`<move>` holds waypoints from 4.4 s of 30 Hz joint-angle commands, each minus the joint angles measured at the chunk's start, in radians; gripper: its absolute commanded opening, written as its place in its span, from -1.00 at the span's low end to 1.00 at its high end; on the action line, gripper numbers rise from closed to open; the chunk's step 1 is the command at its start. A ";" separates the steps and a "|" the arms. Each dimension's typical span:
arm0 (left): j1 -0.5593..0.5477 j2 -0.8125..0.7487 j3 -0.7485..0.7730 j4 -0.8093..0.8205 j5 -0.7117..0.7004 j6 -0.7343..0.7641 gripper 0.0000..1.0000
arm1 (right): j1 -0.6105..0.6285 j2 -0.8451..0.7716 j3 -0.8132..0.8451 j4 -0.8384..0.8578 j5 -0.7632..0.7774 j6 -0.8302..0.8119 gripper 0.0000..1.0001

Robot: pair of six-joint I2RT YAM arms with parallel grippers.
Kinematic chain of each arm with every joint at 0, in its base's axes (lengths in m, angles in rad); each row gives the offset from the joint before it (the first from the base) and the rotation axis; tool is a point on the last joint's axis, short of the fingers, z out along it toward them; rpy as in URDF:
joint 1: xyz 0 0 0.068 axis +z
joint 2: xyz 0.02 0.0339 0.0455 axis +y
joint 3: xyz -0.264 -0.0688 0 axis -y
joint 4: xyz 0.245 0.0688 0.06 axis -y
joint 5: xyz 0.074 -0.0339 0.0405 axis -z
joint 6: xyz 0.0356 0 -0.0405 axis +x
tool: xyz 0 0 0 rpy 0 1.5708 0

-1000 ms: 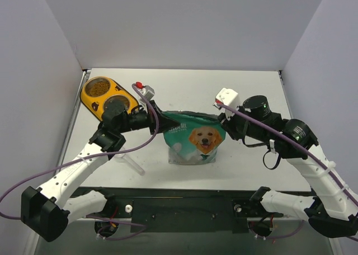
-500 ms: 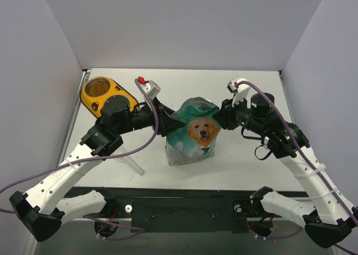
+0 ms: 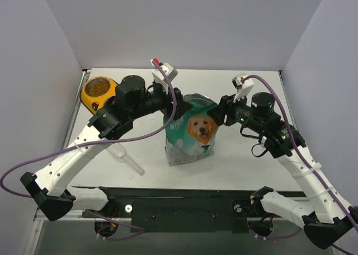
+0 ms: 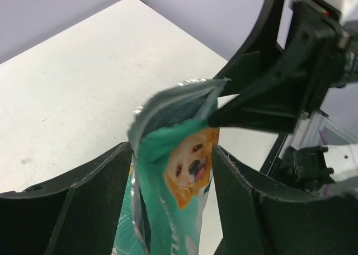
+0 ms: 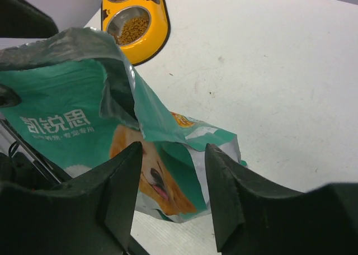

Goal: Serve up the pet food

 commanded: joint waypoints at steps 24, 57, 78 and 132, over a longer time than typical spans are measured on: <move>0.000 0.263 0.307 -0.220 0.277 -0.033 -0.01 | -0.030 -0.039 -0.035 -0.046 0.096 0.123 0.20; -0.060 0.352 0.519 -0.453 0.150 -0.005 -1.00 | -0.132 -0.136 -0.116 -0.114 -0.117 0.219 0.04; -0.014 0.457 0.628 -0.563 0.328 -0.102 -0.13 | -0.195 -0.050 -0.006 -0.007 -0.364 0.327 -1.00; 0.141 0.205 0.174 -0.033 0.391 -0.763 -1.00 | -0.019 0.102 0.433 -0.507 0.143 0.696 0.00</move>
